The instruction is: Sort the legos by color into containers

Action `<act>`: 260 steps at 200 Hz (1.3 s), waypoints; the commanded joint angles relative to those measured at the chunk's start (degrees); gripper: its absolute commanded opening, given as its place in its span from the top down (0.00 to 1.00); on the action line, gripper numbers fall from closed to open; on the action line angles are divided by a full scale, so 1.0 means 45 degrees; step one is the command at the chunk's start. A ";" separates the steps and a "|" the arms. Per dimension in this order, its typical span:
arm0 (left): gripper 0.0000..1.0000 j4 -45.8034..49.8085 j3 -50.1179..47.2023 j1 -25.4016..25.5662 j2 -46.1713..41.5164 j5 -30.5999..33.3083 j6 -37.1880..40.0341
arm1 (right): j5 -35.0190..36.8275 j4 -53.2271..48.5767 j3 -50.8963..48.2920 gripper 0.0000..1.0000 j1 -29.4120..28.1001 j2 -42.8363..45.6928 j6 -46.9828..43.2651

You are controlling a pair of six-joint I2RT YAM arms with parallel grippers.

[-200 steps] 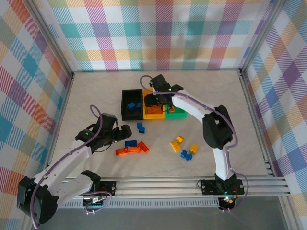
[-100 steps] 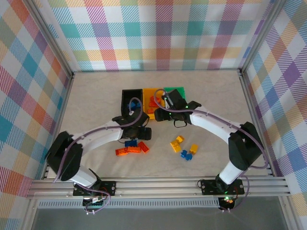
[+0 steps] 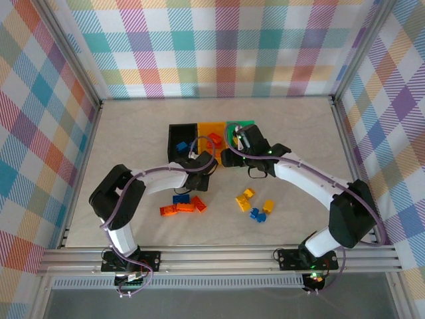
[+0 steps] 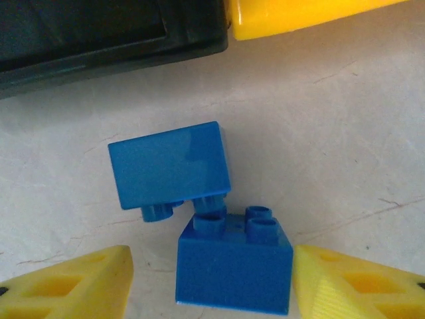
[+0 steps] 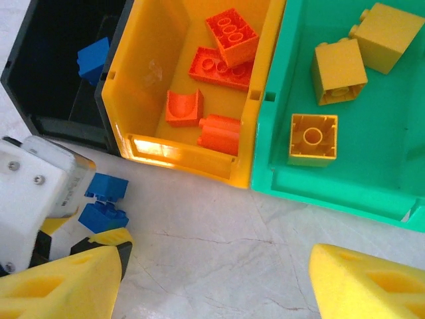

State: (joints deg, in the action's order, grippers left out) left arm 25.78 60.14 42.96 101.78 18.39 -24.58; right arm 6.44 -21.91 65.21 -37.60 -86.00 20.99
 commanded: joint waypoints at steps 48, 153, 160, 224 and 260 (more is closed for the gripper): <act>0.59 -0.0894 0.0188 0.0078 0.0452 0.0445 0.0287 | 0.0152 0.0318 -0.0155 0.25 0.0134 0.0380 0.0021; 0.71 0.0618 -0.0477 -0.0197 -0.4318 -0.1376 -0.1084 | 0.0113 0.0517 -0.0357 0.25 0.0202 0.0307 0.0259; 0.70 0.0549 -0.0307 -0.0579 -0.4551 -0.1666 -0.1101 | 0.0113 0.0561 -0.0417 0.25 0.0193 0.0302 0.0334; 0.72 0.0778 0.3298 -0.3737 -0.1535 -0.2106 -0.0736 | 0.0229 0.0386 -0.0720 0.25 0.0232 0.0486 0.0548; 0.73 0.0991 0.4989 -0.4377 0.0464 -0.1891 -0.0799 | 0.0192 0.0201 -0.0989 0.25 0.0232 0.0864 0.0594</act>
State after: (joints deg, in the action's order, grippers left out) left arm 27.24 77.76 24.80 99.20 9.50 -28.51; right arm 6.90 -20.99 61.95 -37.01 -85.03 22.52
